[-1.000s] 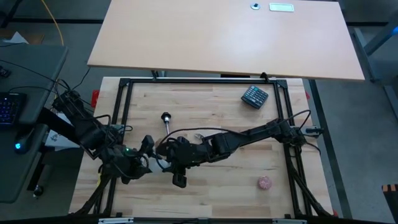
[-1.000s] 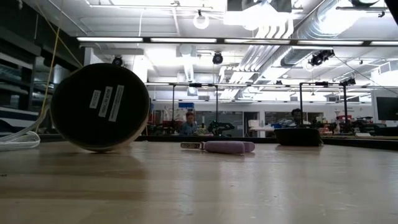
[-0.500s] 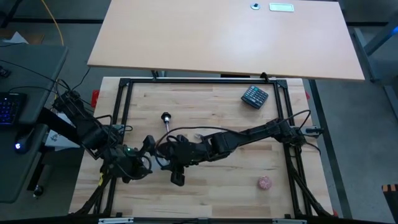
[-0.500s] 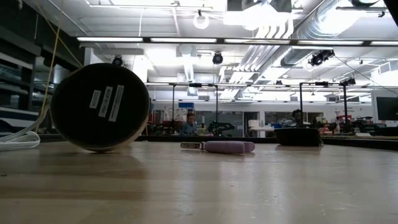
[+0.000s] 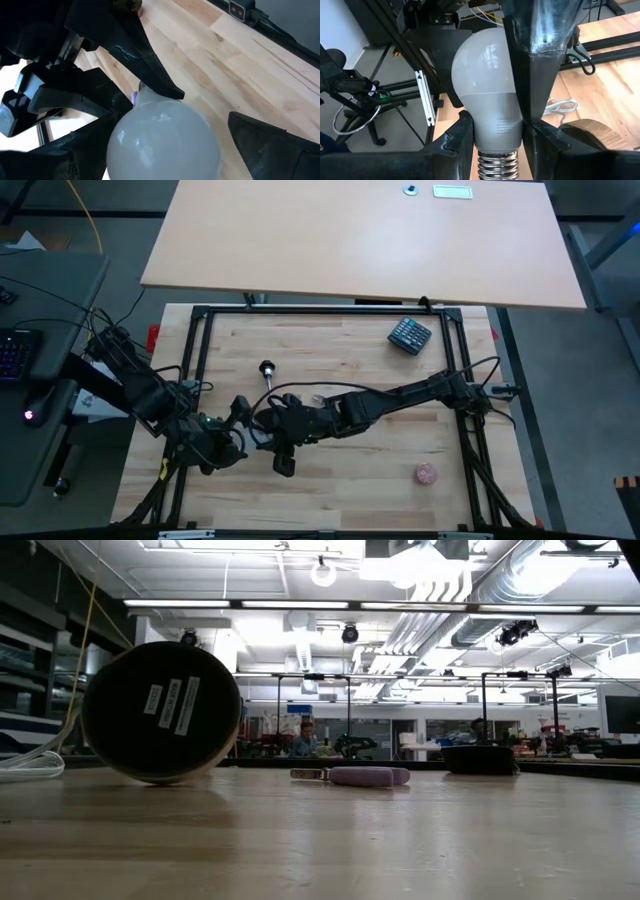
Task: Screw lightbulb
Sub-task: Insert the light bulb into the lamp socket
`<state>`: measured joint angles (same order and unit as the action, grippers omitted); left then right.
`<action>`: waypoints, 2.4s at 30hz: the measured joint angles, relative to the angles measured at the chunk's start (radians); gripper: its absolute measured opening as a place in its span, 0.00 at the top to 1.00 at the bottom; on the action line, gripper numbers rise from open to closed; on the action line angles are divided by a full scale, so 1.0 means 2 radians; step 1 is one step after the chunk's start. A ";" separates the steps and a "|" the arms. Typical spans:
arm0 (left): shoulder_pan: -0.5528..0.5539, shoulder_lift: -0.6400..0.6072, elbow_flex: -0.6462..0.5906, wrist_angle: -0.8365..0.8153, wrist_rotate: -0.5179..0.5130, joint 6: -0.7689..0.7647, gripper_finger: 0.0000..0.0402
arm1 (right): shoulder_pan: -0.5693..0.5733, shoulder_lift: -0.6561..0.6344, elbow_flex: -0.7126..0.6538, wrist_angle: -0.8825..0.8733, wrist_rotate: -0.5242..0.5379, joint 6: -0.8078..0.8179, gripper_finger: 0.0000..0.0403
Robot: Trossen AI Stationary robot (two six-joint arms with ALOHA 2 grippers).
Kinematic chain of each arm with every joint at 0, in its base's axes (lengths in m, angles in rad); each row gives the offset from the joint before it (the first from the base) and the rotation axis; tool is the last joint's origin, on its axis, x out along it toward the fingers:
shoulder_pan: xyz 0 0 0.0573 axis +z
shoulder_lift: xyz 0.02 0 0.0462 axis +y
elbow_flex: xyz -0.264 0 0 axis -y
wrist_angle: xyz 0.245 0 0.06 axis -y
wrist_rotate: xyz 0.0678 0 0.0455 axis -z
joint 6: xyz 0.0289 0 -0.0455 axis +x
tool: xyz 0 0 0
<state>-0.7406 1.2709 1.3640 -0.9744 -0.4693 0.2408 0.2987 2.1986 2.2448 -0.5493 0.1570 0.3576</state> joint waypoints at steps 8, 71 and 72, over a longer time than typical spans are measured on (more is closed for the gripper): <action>0.001 0.000 0.000 0.001 -0.002 -0.002 0.10 | 0.001 0.000 0.000 -0.003 -0.002 0.000 0.68; 0.109 -0.184 -0.248 0.234 -0.042 -0.183 0.48 | 0.000 -0.034 -0.001 -0.373 0.134 0.138 0.30; 0.122 -0.181 -0.248 0.245 -0.031 -0.181 0.48 | 0.005 -0.040 -0.001 -0.389 0.144 0.146 0.30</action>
<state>-0.4964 0.9088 0.8680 -0.4837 -0.5306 -0.1212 0.3085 2.1195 2.2425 -1.3283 0.4452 0.6490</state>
